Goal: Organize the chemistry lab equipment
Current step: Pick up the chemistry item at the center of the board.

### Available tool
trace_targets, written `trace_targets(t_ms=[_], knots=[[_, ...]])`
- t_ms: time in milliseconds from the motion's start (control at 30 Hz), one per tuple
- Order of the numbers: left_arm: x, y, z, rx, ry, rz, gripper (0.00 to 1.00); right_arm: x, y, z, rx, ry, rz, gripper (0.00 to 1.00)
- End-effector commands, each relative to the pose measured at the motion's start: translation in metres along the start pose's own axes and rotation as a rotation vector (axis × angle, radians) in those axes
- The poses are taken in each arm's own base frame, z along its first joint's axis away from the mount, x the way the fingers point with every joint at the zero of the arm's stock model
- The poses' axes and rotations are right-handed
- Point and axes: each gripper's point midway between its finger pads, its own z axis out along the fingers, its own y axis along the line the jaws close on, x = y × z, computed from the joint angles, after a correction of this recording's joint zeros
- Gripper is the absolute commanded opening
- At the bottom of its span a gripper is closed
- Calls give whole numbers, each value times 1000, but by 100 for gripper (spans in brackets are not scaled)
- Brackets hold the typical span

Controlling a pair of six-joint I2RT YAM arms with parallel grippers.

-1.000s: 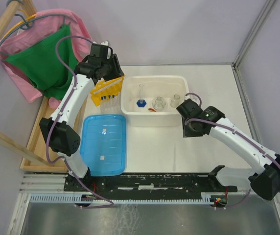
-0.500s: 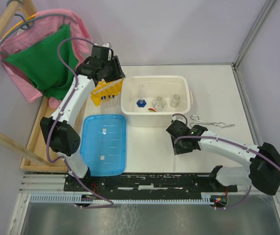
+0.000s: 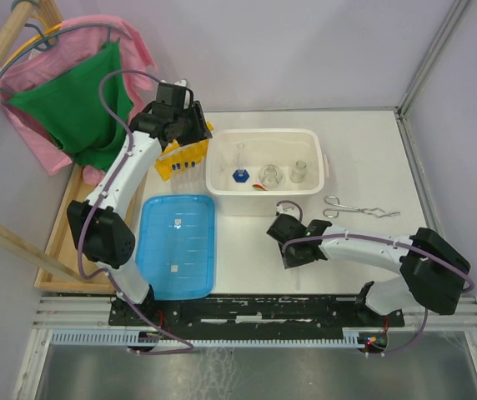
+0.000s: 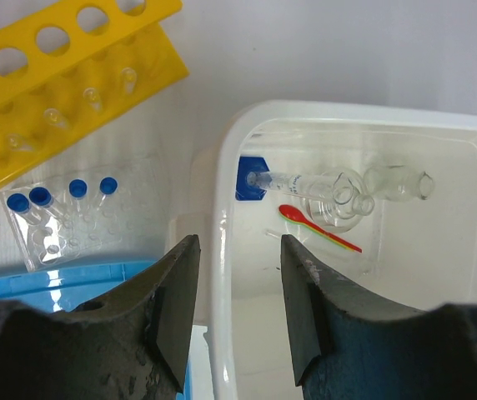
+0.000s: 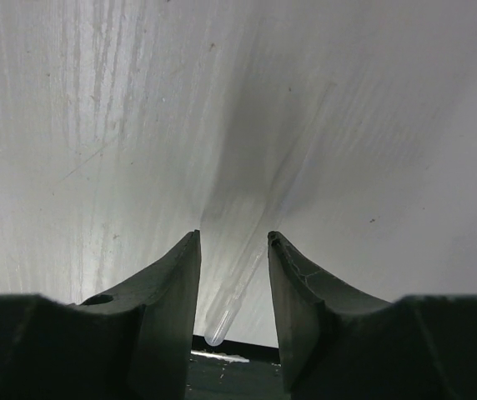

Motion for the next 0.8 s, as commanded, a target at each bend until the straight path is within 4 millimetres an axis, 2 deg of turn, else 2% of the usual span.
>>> trace_targets(t_ms=[0, 200, 533, 767], knots=[[-19, -4, -23, 14, -88, 9, 51, -10, -13, -11, 49, -83, 47, 46], [-13, -2, -19, 9, -71, 8, 51, 0, -17, -8, 59, -54, 38, 46], [-11, -1, -16, 4, -65, 12, 51, 16, -17, 13, 80, 21, 20, 42], [-12, -1, -14, 4, -63, 15, 51, 23, -14, 20, 76, 71, -29, 21]])
